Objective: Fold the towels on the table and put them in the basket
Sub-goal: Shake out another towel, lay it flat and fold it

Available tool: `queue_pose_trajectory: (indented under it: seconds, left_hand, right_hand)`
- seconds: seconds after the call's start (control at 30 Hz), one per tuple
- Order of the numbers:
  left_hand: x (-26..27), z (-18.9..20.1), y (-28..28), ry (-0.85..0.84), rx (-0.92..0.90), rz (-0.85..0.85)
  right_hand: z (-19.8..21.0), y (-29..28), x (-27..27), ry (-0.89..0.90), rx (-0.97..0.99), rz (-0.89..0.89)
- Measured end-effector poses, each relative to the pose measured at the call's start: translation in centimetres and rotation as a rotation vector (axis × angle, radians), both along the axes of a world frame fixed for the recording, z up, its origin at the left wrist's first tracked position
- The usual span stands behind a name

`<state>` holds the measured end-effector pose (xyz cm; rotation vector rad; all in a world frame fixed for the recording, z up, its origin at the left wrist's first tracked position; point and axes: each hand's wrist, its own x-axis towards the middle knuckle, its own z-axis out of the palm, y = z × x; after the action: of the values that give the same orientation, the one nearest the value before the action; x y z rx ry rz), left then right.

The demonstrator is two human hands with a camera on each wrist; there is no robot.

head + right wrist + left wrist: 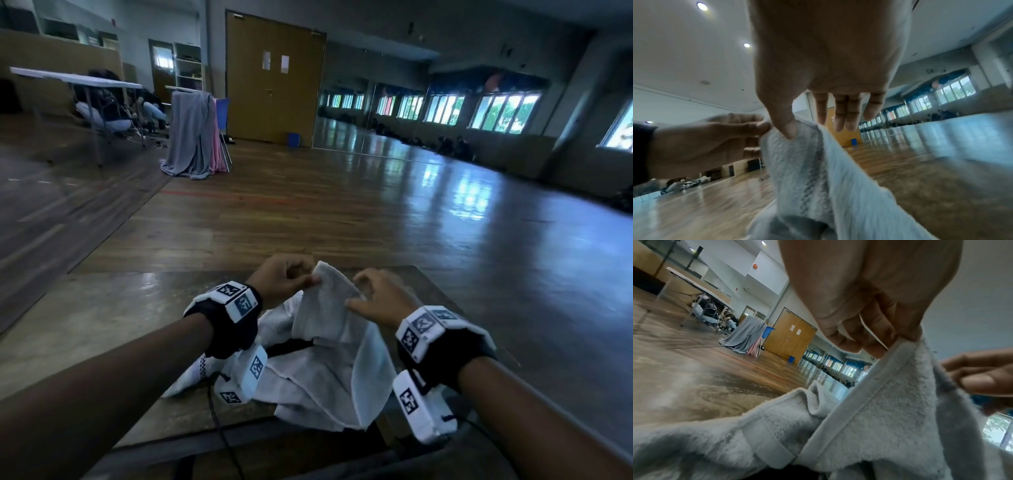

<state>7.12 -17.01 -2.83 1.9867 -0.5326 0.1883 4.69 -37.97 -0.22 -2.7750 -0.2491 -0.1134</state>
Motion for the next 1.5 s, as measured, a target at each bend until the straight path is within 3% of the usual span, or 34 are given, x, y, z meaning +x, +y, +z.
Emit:
queue_pose_trajectory:
  seconds: [0.23, 0.5, 0.67, 0.8, 0.9, 0.97, 1.03, 1.13, 1.27, 1.37, 1.5]
  left_hand:
    - [-0.2, -1.3, -0.8, -0.090, 0.084, 0.022]
    - [-0.3, -1.8, -0.6, -0.017, 0.088, 0.014]
    - [-1.1, -2.8, -1.0, 0.010, 0.346, 0.016]
    - [-1.5, -3.1, -1.3, -0.040, 0.201, 0.067]
    - [-1.4, -2.9, -1.2, -0.037, 0.216, 0.032]
    - [-0.9, -2.9, -0.9, -0.029, 0.339, 0.037]
    - [-0.5, -3.0, -0.4, -0.043, 0.476, 0.088]
    - [0.1, -2.8, 0.2, -0.143, 0.535, 0.236]
    - [0.6, -1.0, 1.0, -0.169, 0.482, 0.380]
    - [0.9, 2.3, 2.2, -0.200, 0.403, 0.466]
    - [-0.1, 9.1, 4.5, -0.473, 0.248, 0.571]
  right_hand:
    - [-0.8, 1.5, 1.2, 0.037, 0.446, 0.028]
    - [-1.4, 2.0, 2.1, 0.025, 0.457, 0.125]
    - [-1.0, 1.9, 2.5, 0.006, 0.529, 0.110]
    - [0.2, 1.3, 2.1, 0.079, 0.435, 0.216]
    - [2.2, 0.5, 1.8, 0.001, 0.315, 0.243]
    - [4.1, -0.1, 1.8, -0.101, 0.283, 0.230]
    - [6.5, -0.7, 1.7, -0.227, 0.289, 0.197]
    - [10.1, -2.4, 1.8, -0.374, 0.332, 0.131]
    - [12.6, -4.9, 2.0, -0.429, 0.360, 0.015]
    - [13.6, -6.2, 1.8, -0.405, 0.505, -0.019]
    - [17.0, -7.1, 0.4, -0.432, 0.575, 0.003]
